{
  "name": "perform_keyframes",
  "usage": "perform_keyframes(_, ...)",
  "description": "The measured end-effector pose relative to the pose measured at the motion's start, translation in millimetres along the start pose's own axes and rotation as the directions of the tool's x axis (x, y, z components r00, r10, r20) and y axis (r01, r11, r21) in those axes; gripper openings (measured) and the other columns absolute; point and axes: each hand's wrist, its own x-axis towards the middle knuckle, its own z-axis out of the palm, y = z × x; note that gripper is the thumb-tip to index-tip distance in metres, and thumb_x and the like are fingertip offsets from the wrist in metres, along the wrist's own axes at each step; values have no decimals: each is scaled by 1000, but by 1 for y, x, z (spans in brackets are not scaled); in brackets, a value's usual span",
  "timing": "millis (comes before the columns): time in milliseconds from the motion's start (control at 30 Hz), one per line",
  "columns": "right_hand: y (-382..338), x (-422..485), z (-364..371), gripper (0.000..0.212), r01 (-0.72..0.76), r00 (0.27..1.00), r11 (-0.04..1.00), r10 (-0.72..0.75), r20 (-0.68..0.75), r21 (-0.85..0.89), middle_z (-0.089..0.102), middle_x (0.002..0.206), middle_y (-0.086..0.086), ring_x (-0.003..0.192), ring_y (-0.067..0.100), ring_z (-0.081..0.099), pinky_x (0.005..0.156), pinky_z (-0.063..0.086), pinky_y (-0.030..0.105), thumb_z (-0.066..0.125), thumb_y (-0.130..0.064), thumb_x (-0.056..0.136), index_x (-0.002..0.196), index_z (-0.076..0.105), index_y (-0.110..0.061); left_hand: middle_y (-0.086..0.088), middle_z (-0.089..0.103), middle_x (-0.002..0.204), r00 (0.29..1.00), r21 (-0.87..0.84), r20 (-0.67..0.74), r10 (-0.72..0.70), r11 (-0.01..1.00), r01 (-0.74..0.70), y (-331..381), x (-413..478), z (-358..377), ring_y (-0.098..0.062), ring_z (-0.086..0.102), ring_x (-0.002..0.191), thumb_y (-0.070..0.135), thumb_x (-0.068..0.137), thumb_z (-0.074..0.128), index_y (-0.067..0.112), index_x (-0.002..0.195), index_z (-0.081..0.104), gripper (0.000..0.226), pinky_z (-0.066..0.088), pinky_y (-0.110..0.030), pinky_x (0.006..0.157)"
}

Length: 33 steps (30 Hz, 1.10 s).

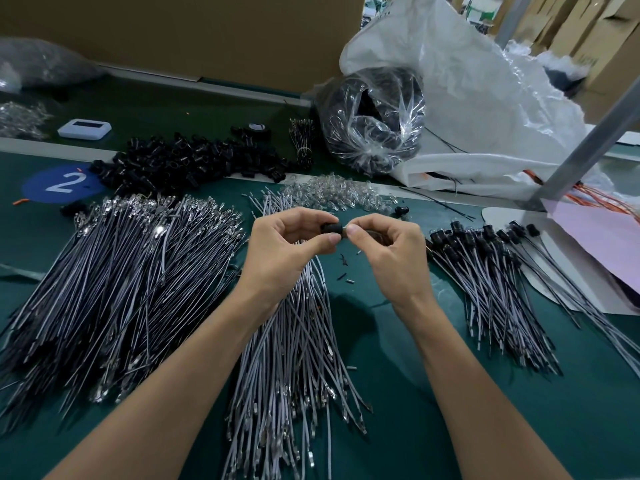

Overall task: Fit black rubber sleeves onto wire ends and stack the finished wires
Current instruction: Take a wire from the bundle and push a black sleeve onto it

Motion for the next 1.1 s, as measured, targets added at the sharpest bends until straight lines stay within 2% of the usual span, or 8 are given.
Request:
perform_keyframes(100,1,0,-1,14,23,1000,999,-22,15,-35,59,57,-13,51,-1,47,55,35,12,68,-10,88,75,73,-10,-2,77,83,1000,20,2,11,1000,-11,0,0,0,-16,72,75,-2,75,79,17,87,75,23,57,-23,71)
perform_keyframes(267,-2,-1,0,20,57,998,996,-55,23,-73,65,63,13,52,7,45,51,36,26,64,-12,92,74,71,-8,-2,77,81,1000,37,-20,19,999,-18,1,0,1,-16,72,72,-3,76,78,16,86,74,22,56,-20,68)
perform_keyframes(433,-2,-1,1,24,73,997,990,-72,18,-121,58,55,13,46,5,38,47,29,19,63,-13,94,72,71,-5,-3,76,81,1000,11,-15,15,1000,-14,0,1,2,-17,72,74,-1,76,78,18,86,75,22,57,-24,70)
perform_keyframes(567,-2,-1,3,24,82,996,991,-76,55,-110,61,59,15,49,11,41,49,35,34,62,-12,94,73,70,-4,-5,76,81,1000,8,-22,20,1000,-20,-1,2,0,-20,72,74,1,74,79,18,85,75,20,60,-29,72)
perform_keyframes(767,-1,-1,3,28,83,994,993,-77,76,-80,61,58,14,48,11,40,47,33,36,59,-13,97,73,69,-4,-8,76,82,1000,29,18,10,1000,-10,-3,0,1,-22,73,75,1,76,77,12,89,74,18,60,-30,72)
perform_keyframes(900,0,-1,1,33,101,991,987,-89,101,-123,51,47,-13,45,3,40,47,27,16,58,-19,98,67,67,-9,-13,76,85,1000,7,4,-3,1000,3,-4,0,2,-30,74,79,-1,77,76,10,91,74,18,60,-33,76)
perform_keyframes(1000,1,0,-1,31,87,990,984,-69,122,-153,47,53,-12,49,4,39,50,29,17,53,-23,101,81,71,-7,-7,77,83,999,8,-31,-10,1000,10,-4,1,2,-23,73,77,-1,77,76,13,89,74,18,60,-31,75)
perform_keyframes(1100,0,2,-3,16,66,990,994,-54,127,-92,59,67,-11,56,0,50,56,36,11,55,-10,98,102,71,-12,-2,76,79,999,-1,-48,-15,1000,15,-3,1,0,-17,71,73,-2,77,76,14,87,74,19,60,-28,72)
